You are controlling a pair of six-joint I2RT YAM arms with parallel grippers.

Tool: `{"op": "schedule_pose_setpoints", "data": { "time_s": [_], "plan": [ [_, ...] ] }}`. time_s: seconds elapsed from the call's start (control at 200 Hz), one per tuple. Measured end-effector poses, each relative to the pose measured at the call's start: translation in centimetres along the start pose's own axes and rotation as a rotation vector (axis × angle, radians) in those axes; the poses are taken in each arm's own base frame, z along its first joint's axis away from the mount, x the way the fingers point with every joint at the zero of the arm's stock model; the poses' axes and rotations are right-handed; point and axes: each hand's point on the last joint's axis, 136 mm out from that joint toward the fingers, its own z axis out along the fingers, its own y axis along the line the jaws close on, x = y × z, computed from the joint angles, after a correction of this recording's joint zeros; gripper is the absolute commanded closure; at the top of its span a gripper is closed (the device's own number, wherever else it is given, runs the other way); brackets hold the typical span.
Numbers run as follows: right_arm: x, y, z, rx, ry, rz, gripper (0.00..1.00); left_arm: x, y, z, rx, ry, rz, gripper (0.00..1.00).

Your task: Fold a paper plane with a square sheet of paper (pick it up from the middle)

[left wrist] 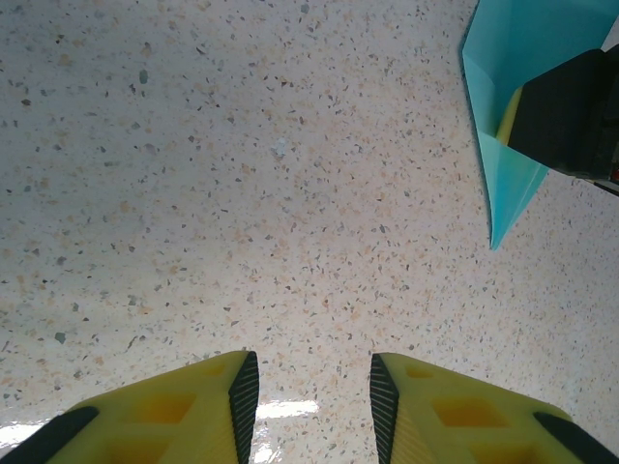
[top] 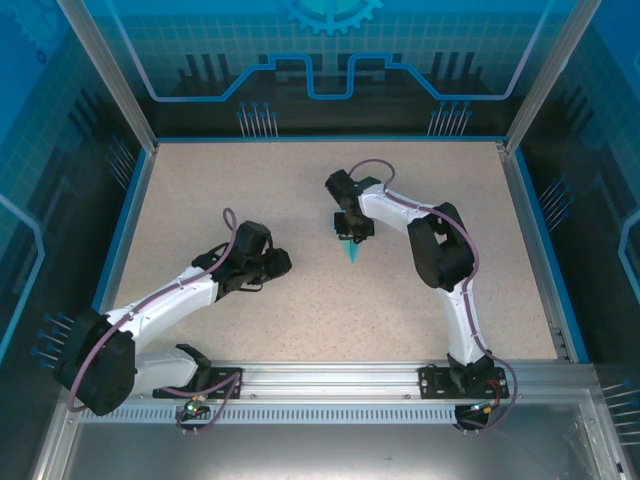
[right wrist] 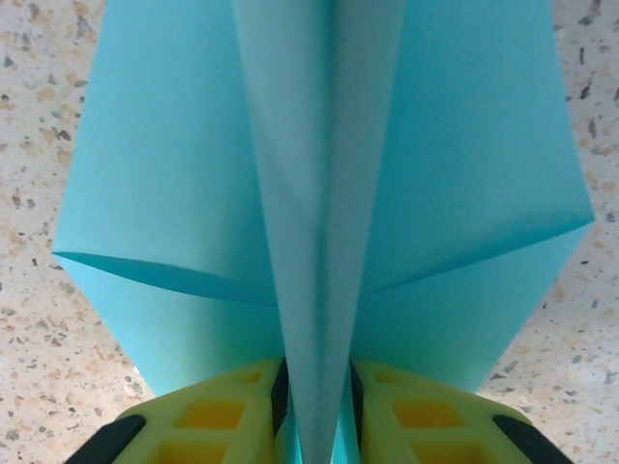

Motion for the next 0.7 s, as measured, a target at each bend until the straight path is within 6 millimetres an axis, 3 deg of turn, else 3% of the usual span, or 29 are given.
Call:
{"op": "schedule_pose_setpoints", "data": {
  "time_s": [0.285, 0.385, 0.49, 0.555, 0.615, 0.7],
  "plan": [
    [-0.3, 0.1, -2.6, -0.023, -0.025, -0.026, 0.64, 0.0, 0.0, 0.0, 0.0, 0.0, 0.0, 0.6],
    [-0.6, 0.4, -4.7, -0.049, -0.066, -0.037, 0.59, 0.0, 0.0, 0.0, 0.0, 0.0, 0.001, 0.59],
    [-0.5, 0.2, -8.7, -0.074, -0.16, -0.062, 0.54, 0.0, 0.0, -0.1, 0.001, -0.002, 0.005, 0.58],
    [-0.1, -0.4, -12.4, -0.086, -0.254, -0.078, 0.5, -0.1, 0.0, -0.3, 0.0, -0.007, 0.01, 0.57],
    [0.2, -1.5, -16.1, -0.098, -0.367, -0.082, 0.46, -0.4, 0.0, -0.6, -0.001, -0.023, 0.02, 0.55],
    [1.0, -4.6, -20.9, -0.093, -0.54, -0.059, 0.37, -1.0, 0.2, -1.3, -0.008, -0.06, 0.036, 0.5]
  ]
}}
